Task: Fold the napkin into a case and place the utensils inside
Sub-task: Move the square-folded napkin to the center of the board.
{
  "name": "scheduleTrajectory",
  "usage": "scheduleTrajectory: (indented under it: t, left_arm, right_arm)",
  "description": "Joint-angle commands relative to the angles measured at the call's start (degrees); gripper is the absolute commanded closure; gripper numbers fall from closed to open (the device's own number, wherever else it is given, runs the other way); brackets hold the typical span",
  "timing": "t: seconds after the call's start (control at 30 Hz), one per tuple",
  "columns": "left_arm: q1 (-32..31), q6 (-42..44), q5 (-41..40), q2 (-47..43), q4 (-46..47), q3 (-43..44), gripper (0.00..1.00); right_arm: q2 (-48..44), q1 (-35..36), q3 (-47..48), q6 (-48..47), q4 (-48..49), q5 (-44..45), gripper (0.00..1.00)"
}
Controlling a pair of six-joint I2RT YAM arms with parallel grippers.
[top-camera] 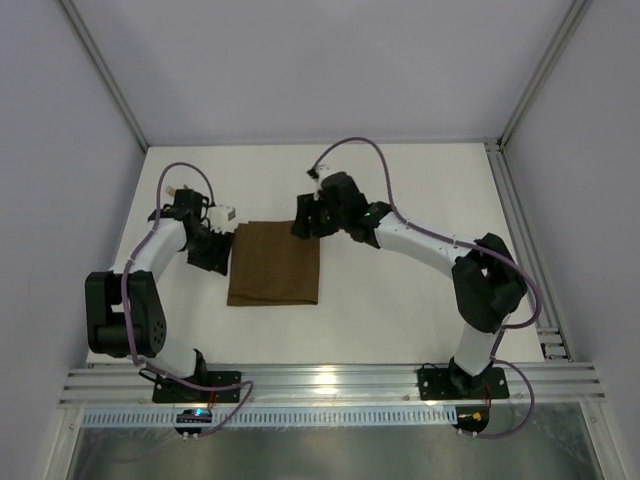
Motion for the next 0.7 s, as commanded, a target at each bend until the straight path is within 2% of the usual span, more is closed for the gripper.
scheduleTrajectory:
  t: [0.0, 0.2, 0.47, 0.57, 0.6, 0.63, 0.67]
  left_arm:
    - [0.03, 2.2, 0.02, -2.49, -4.82, -1.5, 0.47]
    - [-1.37, 2.55, -0.96, -1.26, -5.88, -3.08, 0.44]
    - [-4.89, 4.48, -2.01, 0.85, -6.32, -4.93, 0.43]
    - [-4.89, 4.57, -2.36, 1.73, -5.97, -4.75, 0.45]
    - [-4.89, 4.4, -2.19, 1.56, -5.79, -4.66, 0.46]
    - [-4.89, 4.13, -1.92, 1.38, -5.62, -4.23, 0.46]
    - [-4.89, 4.04, -1.31, 0.77, -5.7, -3.88, 0.47]
  right_arm:
    - [1.56, -8.89, -4.47, 5.93, 1.23, -2.73, 0.4]
    - [9.37, -14.87, -1.85, 8.73, 4.65, -8.62, 0.38]
    - [17.99, -16.73, 0.53, 14.63, 14.85, -16.7, 0.4]
    - [19.49, -16.81, 0.27, 16.21, 16.79, -17.41, 0.52]
    - [19.67, -16.73, 0.27, 16.39, 16.88, -17.32, 0.58]
    - [19.76, -16.81, 0.09, 16.56, 16.7, -17.24, 0.68]
    - [19.67, -16.9, -0.26, 16.74, 16.79, -17.06, 0.72]
